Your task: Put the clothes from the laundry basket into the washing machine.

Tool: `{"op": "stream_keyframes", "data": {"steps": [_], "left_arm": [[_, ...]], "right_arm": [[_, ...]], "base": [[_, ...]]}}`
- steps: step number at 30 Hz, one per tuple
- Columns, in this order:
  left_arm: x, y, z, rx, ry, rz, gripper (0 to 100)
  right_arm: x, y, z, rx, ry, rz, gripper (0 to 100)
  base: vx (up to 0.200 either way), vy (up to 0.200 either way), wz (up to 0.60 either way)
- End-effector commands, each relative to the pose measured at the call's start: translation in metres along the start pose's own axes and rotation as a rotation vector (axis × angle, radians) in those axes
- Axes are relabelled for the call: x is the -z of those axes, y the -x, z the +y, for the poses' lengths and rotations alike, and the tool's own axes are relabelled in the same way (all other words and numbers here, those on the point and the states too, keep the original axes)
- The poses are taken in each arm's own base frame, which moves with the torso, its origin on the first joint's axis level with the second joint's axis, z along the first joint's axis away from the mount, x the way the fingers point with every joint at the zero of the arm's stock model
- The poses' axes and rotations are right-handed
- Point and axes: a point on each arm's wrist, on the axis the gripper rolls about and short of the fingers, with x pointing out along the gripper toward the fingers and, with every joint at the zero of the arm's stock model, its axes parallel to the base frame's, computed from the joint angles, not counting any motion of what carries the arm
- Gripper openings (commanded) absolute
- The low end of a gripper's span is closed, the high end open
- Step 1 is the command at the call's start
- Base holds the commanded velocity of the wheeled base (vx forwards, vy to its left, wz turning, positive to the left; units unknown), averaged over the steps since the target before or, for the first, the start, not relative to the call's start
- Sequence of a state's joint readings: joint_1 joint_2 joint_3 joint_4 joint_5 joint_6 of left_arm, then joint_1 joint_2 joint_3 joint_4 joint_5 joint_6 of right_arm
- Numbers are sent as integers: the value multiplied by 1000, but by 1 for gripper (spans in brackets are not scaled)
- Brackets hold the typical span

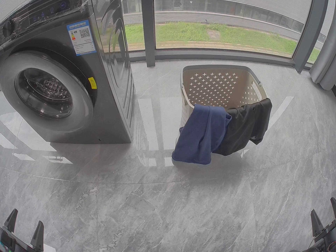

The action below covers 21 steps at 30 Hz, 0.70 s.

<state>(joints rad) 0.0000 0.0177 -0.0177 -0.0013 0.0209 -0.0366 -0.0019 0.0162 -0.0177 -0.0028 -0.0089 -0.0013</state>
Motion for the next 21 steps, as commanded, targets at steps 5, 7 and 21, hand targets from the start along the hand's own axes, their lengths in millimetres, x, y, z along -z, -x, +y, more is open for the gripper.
{"op": "stream_keyframes", "data": {"steps": [5,7,21], "left_arm": [[5,0,0,1,0,1,100],[5,0,0,-1,0,1,100],[5,0,0,2,-3,1,100]], "right_arm": [[5,0,0,0,0,1,100],[5,0,0,0,0,0,100],[5,0,0,0,0,0,100]], "base": [[0,0,0],[0,0,0],[0,-171,0]]}}
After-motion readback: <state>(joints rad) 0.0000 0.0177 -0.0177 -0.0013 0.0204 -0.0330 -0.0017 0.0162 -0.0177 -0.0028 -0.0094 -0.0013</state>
